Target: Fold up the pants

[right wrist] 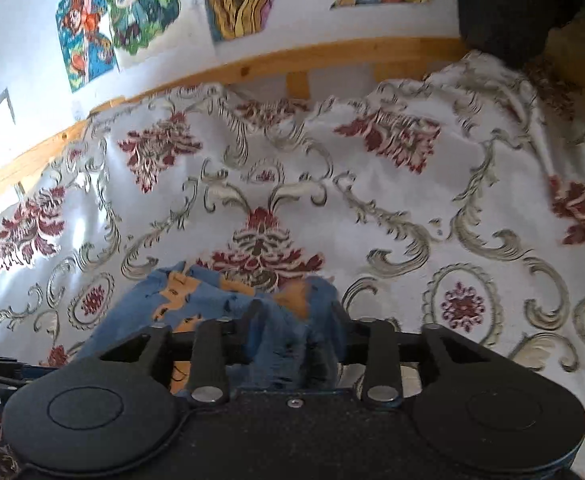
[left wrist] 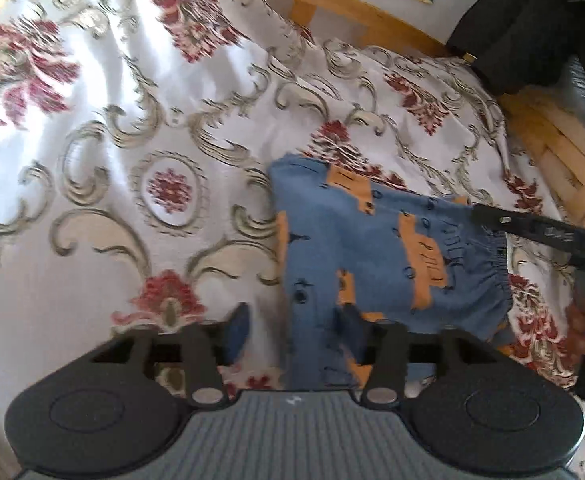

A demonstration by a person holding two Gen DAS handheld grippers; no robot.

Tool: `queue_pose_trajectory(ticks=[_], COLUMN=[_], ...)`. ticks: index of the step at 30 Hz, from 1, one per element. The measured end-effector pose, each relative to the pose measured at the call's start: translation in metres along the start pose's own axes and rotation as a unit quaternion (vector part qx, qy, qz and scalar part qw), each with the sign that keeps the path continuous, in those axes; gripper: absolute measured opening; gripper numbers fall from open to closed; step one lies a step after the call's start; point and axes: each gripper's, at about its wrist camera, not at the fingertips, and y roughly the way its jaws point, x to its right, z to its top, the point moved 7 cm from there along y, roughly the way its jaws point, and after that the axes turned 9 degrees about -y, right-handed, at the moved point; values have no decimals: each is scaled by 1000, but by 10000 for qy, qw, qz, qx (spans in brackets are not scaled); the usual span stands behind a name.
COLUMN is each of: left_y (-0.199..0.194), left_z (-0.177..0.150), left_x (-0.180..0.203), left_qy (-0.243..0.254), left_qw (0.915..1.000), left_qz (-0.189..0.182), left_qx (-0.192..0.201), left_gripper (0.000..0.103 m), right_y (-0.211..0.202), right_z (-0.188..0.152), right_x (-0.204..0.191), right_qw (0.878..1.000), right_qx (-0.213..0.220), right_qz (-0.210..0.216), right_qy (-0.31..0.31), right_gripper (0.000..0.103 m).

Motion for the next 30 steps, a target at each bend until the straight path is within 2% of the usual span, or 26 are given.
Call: queue_pose_trajectory(ticks=[1,3,5,6,8,12,18,23,30], left_y=[-4,-15,-27,-34,-49,-76,-99,-109,-109], left_z=[0,1,2,1,-1,-17,-50,-74,-85], left_x=[-2,-5,-6,-6,-5,5,17,20,22], left_qy=[39,84,95,104,147,436,750,849,1017], left_qw=[9999,9997,9993,9990,9978,9943,9917,9907,9890], left_qz=[91,213,314,387,510,707,757,749,830], left_qx=[26,74,158,219,399,669,726,758,685], left_gripper=[67,72,89,92,99,103,103,103,103], right_y=[-7,-26,-51,-63,-88,-133,-181,-187,-185], right_z=[0,0,-3,-5,-13,-34,-63,-84,-91], right_x=[0,-4,-13,-18,-31,-60,-89,-100,-95], right_qw=[10000,9996,9990,9986,9974,9948,9901,9891,9918], right_qx=[44,156,309,360,501,671,840,675,617], right_qz=[-56,-227,-321,-375,-512,-749,-1109,-1224,-1104], right_qy=[-15,-43,-42,-53,-80,-138,-208,-459,-194], right_gripper=[53,73,85,92,101,102,102,102,102])
